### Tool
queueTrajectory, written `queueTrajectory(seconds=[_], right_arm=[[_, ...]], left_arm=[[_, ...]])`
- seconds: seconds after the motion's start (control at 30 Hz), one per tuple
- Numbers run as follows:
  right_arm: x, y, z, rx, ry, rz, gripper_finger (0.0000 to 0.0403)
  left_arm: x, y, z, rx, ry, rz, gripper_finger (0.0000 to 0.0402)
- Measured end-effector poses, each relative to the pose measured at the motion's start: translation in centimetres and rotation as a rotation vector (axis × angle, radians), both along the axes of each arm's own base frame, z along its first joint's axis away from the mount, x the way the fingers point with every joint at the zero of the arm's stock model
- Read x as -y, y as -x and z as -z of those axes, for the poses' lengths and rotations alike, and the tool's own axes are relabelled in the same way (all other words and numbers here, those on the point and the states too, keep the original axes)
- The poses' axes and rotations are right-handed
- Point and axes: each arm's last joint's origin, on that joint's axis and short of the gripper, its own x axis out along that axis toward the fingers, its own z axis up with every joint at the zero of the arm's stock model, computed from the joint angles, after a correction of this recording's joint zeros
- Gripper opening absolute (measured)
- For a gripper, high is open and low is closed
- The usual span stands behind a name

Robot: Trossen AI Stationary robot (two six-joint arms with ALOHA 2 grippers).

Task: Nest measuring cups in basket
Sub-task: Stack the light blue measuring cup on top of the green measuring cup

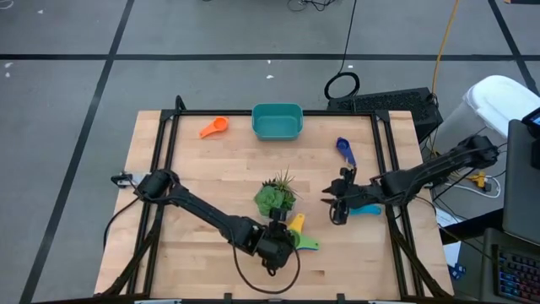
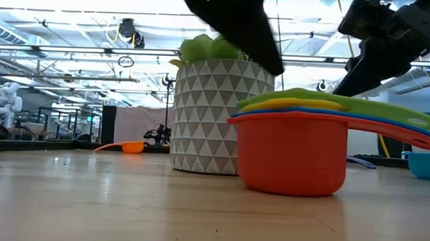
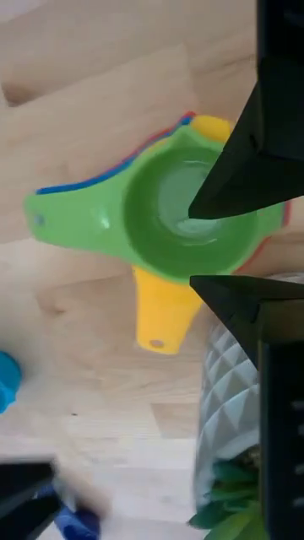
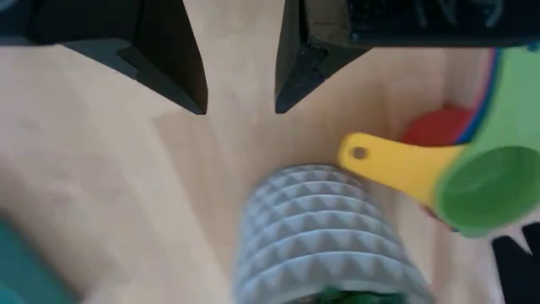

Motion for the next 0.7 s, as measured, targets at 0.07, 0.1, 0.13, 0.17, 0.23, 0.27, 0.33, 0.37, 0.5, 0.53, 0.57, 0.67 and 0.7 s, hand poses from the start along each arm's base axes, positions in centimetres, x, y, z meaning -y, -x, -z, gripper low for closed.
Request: queueTrajectory(seconds=[0.07,0.1,0.13,0.17,0.23,0.27,0.33,0.37,0.5,0.53,0.57,0.67,0.7], right_arm=[[0.4,0.8,-0.4,-0.007,0.027,0.022,0.0132],[0.5,1.2,-0.7,0.002,0.033,0.034,0.0132],[0.7,1.5,-1.0,0.014,0.039,0.046,0.0132],[0.8,1.8,-1.2,0.017,0.051,0.058,0.0132],[1.1,2.3,-1.8,0.017,0.063,0.072,0.0132],[1.2,2.4,-2.2,0.014,0.074,0.083,0.0132],[1.5,2.6,-3.0,-0.003,0.101,0.106,0.0132],[1.6,2.8,-3.3,-0.022,0.112,0.110,0.0132],[1.8,2.7,-4.5,-0.052,0.150,0.124,0.0132],[1.8,2.7,-4.7,-0.057,0.155,0.120,0.0132],[1.8,2.6,-4.8,-0.056,0.157,0.117,0.0132],[1.7,2.5,-5.1,-0.043,0.155,0.116,0.0132],[1.7,2.4,-5.1,-0.043,0.155,0.116,0.0132]], left_arm=[[-0.2,0.3,0.2,-0.025,-0.034,-0.017,0.0122],[-0.3,0.5,0.0,-0.030,-0.049,-0.028,0.0122],[-0.3,0.8,-0.2,-0.038,-0.065,-0.038,0.0122],[-0.4,1.0,-0.4,-0.042,-0.075,-0.051,0.0122],[-0.6,1.2,-0.9,-0.033,-0.085,-0.075,0.0122],[-0.7,1.5,-1.0,-0.042,-0.103,-0.084,0.0122],[-0.8,1.9,-1.2,-0.052,-0.141,-0.104,0.0122],[-1.0,2.1,-1.5,-0.050,-0.158,-0.119,0.0122],[-1.7,3.9,-2.7,-0.095,-0.257,-0.187,0.0122],[-1.9,4.3,-3.1,-0.094,-0.280,-0.213,0.0122],[-2.1,4.6,-3.4,-0.090,-0.298,-0.239,0.0122],[-2.5,5.8,-4.9,-0.068,-0.311,-0.287,0.0122],[-2.5,6.1,-5.5,-0.045,-0.295,-0.296,0.0122]])
